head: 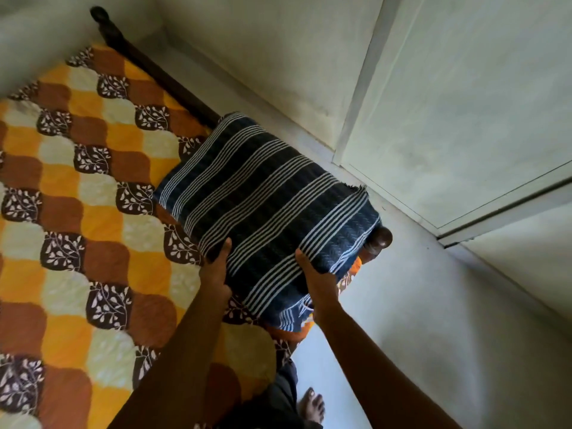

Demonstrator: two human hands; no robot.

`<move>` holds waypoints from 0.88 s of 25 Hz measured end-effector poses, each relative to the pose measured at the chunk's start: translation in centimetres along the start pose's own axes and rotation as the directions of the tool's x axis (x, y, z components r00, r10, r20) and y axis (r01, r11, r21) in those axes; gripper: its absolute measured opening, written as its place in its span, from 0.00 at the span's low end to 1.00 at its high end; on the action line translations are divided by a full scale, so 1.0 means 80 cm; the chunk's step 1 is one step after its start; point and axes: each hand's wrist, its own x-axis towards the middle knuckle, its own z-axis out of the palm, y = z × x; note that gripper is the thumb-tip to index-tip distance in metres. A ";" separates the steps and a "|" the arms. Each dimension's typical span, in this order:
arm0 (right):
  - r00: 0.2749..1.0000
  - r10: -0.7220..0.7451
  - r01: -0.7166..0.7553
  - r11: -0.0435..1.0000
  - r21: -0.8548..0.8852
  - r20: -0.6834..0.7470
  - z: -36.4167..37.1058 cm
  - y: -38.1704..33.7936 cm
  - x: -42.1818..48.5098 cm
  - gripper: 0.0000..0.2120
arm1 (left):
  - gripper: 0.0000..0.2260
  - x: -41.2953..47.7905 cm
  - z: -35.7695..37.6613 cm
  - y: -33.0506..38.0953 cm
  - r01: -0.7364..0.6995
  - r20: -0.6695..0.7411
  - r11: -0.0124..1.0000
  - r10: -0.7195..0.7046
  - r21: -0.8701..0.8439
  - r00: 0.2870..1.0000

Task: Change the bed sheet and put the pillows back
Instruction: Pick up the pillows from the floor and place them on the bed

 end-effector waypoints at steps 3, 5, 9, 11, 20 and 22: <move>0.995 0.096 -0.096 0.995 0.010 -0.025 -0.010 0.044 -0.008 0.30 | 0.37 -0.026 -0.018 -0.057 0.168 0.149 0.983 -0.155 -0.076 0.977; 0.994 0.109 -0.108 0.989 -0.102 0.010 -0.034 0.051 -0.005 0.10 | 0.28 -0.040 -0.019 -0.084 0.204 0.176 0.978 -0.192 -0.049 0.965; 0.998 0.023 -0.001 0.927 -0.374 0.055 -0.086 0.039 -0.015 0.05 | 0.24 -0.071 -0.023 -0.099 0.054 0.136 0.993 -0.068 0.104 0.988; 0.994 -0.049 0.089 0.896 -0.434 0.103 -0.109 0.053 -0.032 0.10 | 0.20 -0.101 -0.039 -0.109 -0.035 0.184 0.984 0.003 0.172 0.983; 0.983 -0.156 0.176 0.942 -0.286 0.092 -0.202 0.212 -0.172 0.06 | 0.07 -0.213 -0.140 -0.205 -0.230 0.323 0.814 0.055 0.533 0.945; 0.981 -0.193 0.185 0.965 -0.188 -0.026 -0.229 0.248 -0.200 0.07 | 0.06 -0.228 -0.151 -0.210 -0.242 0.390 0.767 -0.012 0.594 0.921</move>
